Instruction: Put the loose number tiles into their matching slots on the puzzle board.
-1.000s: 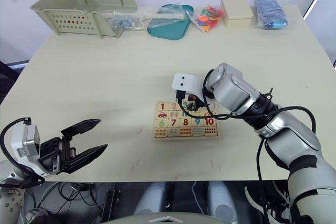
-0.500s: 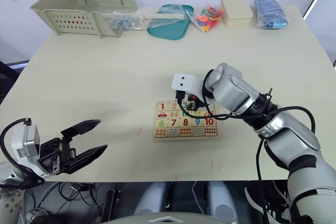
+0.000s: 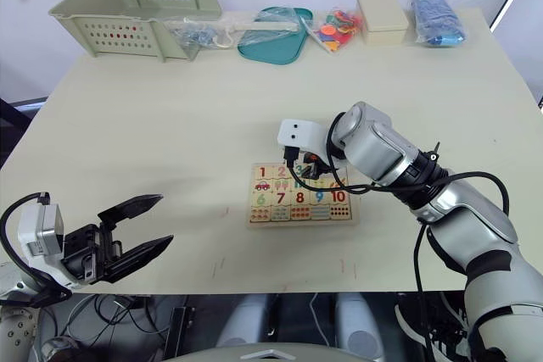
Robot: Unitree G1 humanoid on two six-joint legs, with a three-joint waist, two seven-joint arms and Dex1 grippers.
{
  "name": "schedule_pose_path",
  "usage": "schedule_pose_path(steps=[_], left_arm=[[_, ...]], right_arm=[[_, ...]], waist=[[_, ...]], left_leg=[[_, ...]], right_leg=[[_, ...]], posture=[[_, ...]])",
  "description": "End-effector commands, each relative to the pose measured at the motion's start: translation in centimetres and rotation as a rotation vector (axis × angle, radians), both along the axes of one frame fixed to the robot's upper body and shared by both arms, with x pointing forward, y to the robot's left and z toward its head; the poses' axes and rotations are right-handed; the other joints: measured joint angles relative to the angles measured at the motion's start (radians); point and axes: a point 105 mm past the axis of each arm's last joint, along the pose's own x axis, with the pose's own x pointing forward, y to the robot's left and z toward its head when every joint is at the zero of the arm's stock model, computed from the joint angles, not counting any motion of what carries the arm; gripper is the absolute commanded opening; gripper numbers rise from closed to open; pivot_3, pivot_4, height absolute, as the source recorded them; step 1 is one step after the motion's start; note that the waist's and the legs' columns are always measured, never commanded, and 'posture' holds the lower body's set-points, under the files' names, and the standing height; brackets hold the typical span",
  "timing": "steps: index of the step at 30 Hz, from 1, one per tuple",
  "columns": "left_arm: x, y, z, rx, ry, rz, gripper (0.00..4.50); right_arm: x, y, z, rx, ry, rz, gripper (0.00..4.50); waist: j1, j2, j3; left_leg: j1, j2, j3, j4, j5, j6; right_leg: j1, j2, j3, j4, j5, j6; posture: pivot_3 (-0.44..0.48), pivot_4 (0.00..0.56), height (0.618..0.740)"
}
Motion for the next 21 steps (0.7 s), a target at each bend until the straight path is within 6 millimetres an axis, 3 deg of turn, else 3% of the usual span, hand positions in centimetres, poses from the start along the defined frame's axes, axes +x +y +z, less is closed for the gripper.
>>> schedule_pose_path(steps=[1,21], left_arm=[[-0.27,0.01,0.81,0.01,-0.043,-0.008,4.5],[-0.18,0.06,0.83,0.011,-0.042,-0.009,4.5]], right_arm=[[-0.07,0.39,0.77,0.017,-0.019,0.018,0.97],[-0.11,0.44,0.81,0.02,-0.018,0.018,0.97]], waist=[[0.0,0.0,0.0],[0.0,0.0,0.0]], left_leg=[[0.0,0.0,0.0,0.0,0.0,0.0],[0.0,0.0,0.0,0.0,0.0,0.0]], right_leg=[[0.0,0.0,0.0,0.0,0.0,0.0],[0.0,0.0,0.0,0.0,0.0,0.0]], posture=[[0.0,0.15,0.74],[0.0,0.15,0.74]])
